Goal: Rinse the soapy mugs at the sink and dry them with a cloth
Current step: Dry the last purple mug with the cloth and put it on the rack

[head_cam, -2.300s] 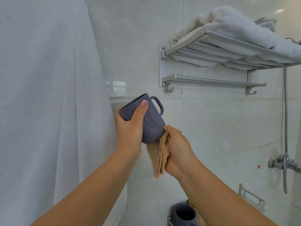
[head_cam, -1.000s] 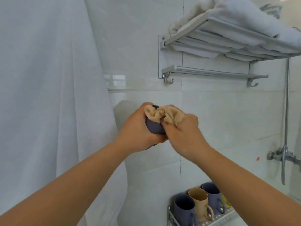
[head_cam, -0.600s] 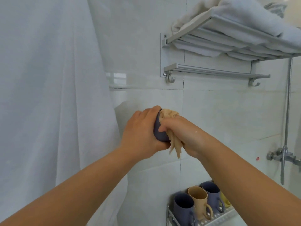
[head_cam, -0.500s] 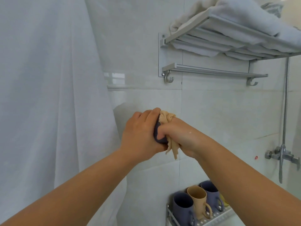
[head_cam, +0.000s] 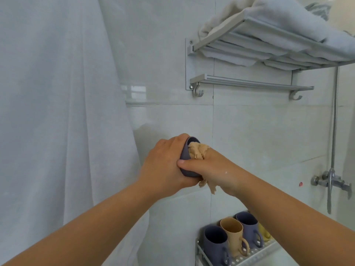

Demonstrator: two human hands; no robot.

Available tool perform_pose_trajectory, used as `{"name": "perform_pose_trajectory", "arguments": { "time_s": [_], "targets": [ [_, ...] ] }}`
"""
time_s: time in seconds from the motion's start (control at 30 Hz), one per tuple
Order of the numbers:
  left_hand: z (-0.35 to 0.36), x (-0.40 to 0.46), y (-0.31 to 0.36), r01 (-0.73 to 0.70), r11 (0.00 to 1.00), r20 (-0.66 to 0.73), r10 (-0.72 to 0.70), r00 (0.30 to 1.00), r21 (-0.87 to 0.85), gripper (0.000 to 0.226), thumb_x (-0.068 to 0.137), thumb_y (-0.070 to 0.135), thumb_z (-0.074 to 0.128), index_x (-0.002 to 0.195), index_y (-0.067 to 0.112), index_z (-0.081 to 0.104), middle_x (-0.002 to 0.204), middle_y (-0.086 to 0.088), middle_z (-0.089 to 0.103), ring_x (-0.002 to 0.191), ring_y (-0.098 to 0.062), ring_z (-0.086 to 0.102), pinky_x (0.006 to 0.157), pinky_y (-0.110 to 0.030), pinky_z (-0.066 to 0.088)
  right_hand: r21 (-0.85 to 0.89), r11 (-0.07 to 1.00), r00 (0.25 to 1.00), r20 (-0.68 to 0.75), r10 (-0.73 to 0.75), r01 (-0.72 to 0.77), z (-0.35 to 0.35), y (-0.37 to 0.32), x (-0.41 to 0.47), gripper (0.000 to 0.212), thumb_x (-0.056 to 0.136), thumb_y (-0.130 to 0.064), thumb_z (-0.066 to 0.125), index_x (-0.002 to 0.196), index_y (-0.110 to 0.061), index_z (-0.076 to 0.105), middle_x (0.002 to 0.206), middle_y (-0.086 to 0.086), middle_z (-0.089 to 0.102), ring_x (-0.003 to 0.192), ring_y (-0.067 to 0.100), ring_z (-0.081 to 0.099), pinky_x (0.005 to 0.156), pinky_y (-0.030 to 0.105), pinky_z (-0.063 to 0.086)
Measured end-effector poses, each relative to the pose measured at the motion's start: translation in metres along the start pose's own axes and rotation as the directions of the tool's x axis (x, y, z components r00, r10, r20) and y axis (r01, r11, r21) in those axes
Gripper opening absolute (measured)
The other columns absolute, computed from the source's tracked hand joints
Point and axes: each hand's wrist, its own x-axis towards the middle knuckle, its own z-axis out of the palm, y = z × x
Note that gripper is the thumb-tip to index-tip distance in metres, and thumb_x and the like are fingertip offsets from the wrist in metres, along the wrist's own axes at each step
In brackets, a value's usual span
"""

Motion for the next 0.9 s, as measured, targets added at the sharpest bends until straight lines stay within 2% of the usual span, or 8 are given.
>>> {"name": "perform_pose_trajectory", "arguments": {
  "time_s": [0.1,0.17,0.23,0.37,0.57,0.67,0.77,0.9],
  "targets": [
    [-0.002,0.002,-0.001,0.074,0.988,0.172,-0.050,0.984,-0.134,0.077,0.048,0.057,0.079,0.115,0.033,0.048,0.102,0.018,0.059,0.092,-0.008,0.059,0.073,-0.031,0.052,-0.018,1.000,0.998,-0.069,-0.005,0.004,-0.003,0.007,0.000,0.032,0.087,-0.018,0.067,0.118,-0.018,0.061,0.109,0.002,0.069,0.100,0.015,0.066,0.089,0.032,0.055],
    [-0.015,0.006,-0.007,0.245,0.918,0.367,-0.121,0.922,-0.313,0.084,0.052,0.042,0.090,0.122,0.034,0.046,0.110,0.014,0.060,0.094,-0.012,0.064,0.072,-0.035,0.057,-0.098,0.994,0.999,-0.008,-0.050,0.049,-0.011,0.007,-0.005,0.020,0.090,-0.016,0.064,0.108,-0.024,0.061,0.100,-0.005,0.068,0.089,0.001,0.066,0.078,0.019,0.053],
    [-0.026,0.007,-0.014,0.365,0.878,0.520,-0.164,0.838,-0.311,0.079,0.060,0.025,0.091,0.125,0.030,0.047,0.111,0.009,0.063,0.093,-0.014,0.068,0.076,-0.041,0.060,-0.098,0.994,0.998,0.044,-0.050,0.054,-0.019,0.005,-0.009,0.013,0.090,-0.016,0.064,0.097,-0.027,0.060,0.086,-0.012,0.066,0.068,-0.009,0.062,0.059,0.008,0.046],
    [-0.023,0.005,-0.012,0.290,0.928,0.432,-0.168,0.886,-0.233,0.072,0.058,0.023,0.092,0.120,0.027,0.054,0.106,0.010,0.065,0.090,-0.010,0.066,0.078,-0.036,0.058,-0.103,0.994,0.998,0.055,-0.032,0.037,-0.019,0.007,-0.006,0.026,0.081,-0.036,0.069,0.103,-0.022,0.065,0.095,-0.003,0.071,0.085,0.008,0.066,0.070,0.023,0.051],
    [-0.001,-0.008,-0.006,0.092,0.991,0.106,-0.103,0.989,0.101,0.090,0.068,0.038,0.082,0.142,0.026,0.032,0.139,0.006,0.033,0.119,-0.016,0.045,0.091,-0.029,0.045,0.096,0.995,0.998,-0.054,0.024,-0.019,-0.007,0.009,0.004,0.021,0.090,-0.016,0.062,0.110,-0.020,0.063,0.099,-0.004,0.069,0.088,0.006,0.064,0.065,0.016,0.049],
    [-0.008,-0.004,-0.009,0.158,0.987,0.300,-0.159,0.941,0.031,0.097,0.064,0.039,0.087,0.142,0.028,0.030,0.142,0.005,0.021,0.118,-0.015,0.045,0.096,-0.026,0.043,0.072,0.997,0.999,-0.033,0.020,-0.017,-0.011,0.013,0.003,0.022,0.088,-0.013,0.064,0.109,-0.021,0.063,0.105,-0.001,0.069,0.098,0.012,0.065,0.084,0.025,0.053],
    [-0.027,0.007,-0.016,0.325,0.937,0.455,-0.236,0.859,-0.129,0.106,0.053,0.040,0.092,0.141,0.037,0.034,0.150,0.012,0.008,0.113,-0.010,0.049,0.093,-0.026,0.048,-0.090,0.996,0.996,0.083,-0.014,0.021,-0.013,0.011,-0.003,0.024,0.089,-0.010,0.064,0.109,-0.024,0.062,0.103,-0.006,0.069,0.090,0.002,0.065,0.074,0.015,0.052],
    [-0.030,0.007,-0.012,0.343,0.911,0.474,-0.204,0.857,-0.230,0.071,0.050,0.036,0.092,0.110,0.044,0.055,0.122,0.008,0.044,0.099,-0.008,0.057,0.082,-0.030,0.057,-0.072,0.997,0.994,0.108,-0.028,0.036,-0.015,0.009,-0.003,0.018,0.092,-0.008,0.060,0.103,-0.022,0.062,0.079,-0.017,0.067,0.066,-0.009,0.061,0.055,0.005,0.042]
  ]
}}
